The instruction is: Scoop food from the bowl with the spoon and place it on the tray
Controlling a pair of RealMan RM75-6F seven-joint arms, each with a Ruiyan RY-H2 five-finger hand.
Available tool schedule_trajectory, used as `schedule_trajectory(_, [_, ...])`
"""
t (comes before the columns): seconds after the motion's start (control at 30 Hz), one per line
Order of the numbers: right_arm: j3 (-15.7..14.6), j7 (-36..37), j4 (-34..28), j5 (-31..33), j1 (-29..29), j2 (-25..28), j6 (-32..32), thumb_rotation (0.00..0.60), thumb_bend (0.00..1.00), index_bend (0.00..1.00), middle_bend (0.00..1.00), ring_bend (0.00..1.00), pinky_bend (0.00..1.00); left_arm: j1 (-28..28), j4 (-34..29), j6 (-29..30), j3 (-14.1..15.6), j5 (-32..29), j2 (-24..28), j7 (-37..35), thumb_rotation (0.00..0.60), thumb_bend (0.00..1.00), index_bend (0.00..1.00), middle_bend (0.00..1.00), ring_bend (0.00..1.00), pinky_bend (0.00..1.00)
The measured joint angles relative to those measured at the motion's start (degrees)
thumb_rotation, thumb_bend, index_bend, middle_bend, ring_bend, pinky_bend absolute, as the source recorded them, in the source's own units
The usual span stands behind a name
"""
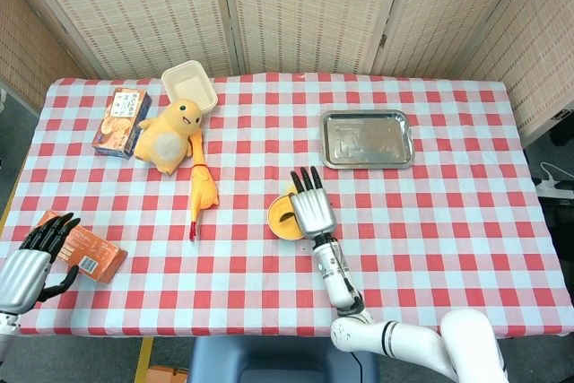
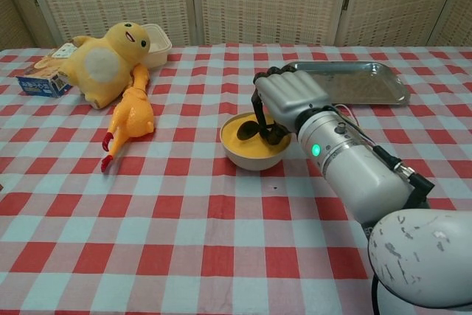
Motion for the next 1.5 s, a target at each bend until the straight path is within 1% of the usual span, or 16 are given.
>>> schedule_trajectory(0.13, [-0.5,-2.0,-2.0,0.3,-0.2,0.7,0.3,0.6,0.32,0.55,0.11,0.0,0.0,0.1,-0.1,0.3,0.0,0.2,0.1,0.0,0.6,0.44,0.0,0.0,0.0,0.13])
schedule_trajectory(0.3, [-1.1,-5.1,-4.7,1.6,-0.7,2.1,0.4,0.6,0.32,0.45,0.11,0.0,0.0,0.2,-0.1,0.6,0.0,0.2,0.1,-0.2,0.6,0.44,0.0,0.0,0.0,0.13])
schedule_trajectory(0.43, [-1.6,-7.6,-7.6,3.3,-1.0,3.4,0.3,0.6,0.32,0.39,0.11,0.0,0.0,0.3,0.1,0.9,0.0,0.4,0.1,-0.6,0.6,0.44,0.0,0.0,0.0,0.13])
schedule_trajectory(0.63, [-2.0,-9.2,-10.7,4.6,-1.3,5.1,0.7,0.6,0.32,0.29,0.11,0.0,0.0,0.4,0.3,1.2,0.0,0.4,0.2,-1.1,0.6,0.44,0.0,0.0,0.0,0.13])
schedule_trajectory(0.73, [-2.1,-9.7,-11.9,5.2,-1.3,5.8,0.7,0.6,0.32,0.25,0.11,0.0,0.0,0.4,0.3,1.3,0.0,0.5,0.2,-1.2,0.6,0.44,0.0,0.0,0.0,0.13])
schedule_trajectory(0.9, [-2.4,-10.2,-13.0,6.0,-1.2,6.7,0.9,0.6,0.32,0.22,0.11,0.0,0.0,0.4,0.4,1.5,0.0,0.7,0.1,-1.3,0.6,0.44,0.0,0.0,0.0,0.13])
schedule_trajectory(1.23, [-3.0,-10.9,-14.0,7.0,-0.6,7.3,1.1,0.6,0.32,0.12,0.1,0.0,0.0,0.4,0.4,1.7,-0.1,0.7,0.2,-1.5,0.6,0.44,0.0,0.0,0.0,0.13])
schedule_trajectory(1.5, [-3.5,-11.7,-14.7,7.9,-0.4,7.7,1.2,0.6,0.3,0.0,0.08,0.0,0.0,0.3,0.7,1.7,-0.1,0.8,0.2,-1.9,0.6,0.44,0.0,0.0,0.0,0.13])
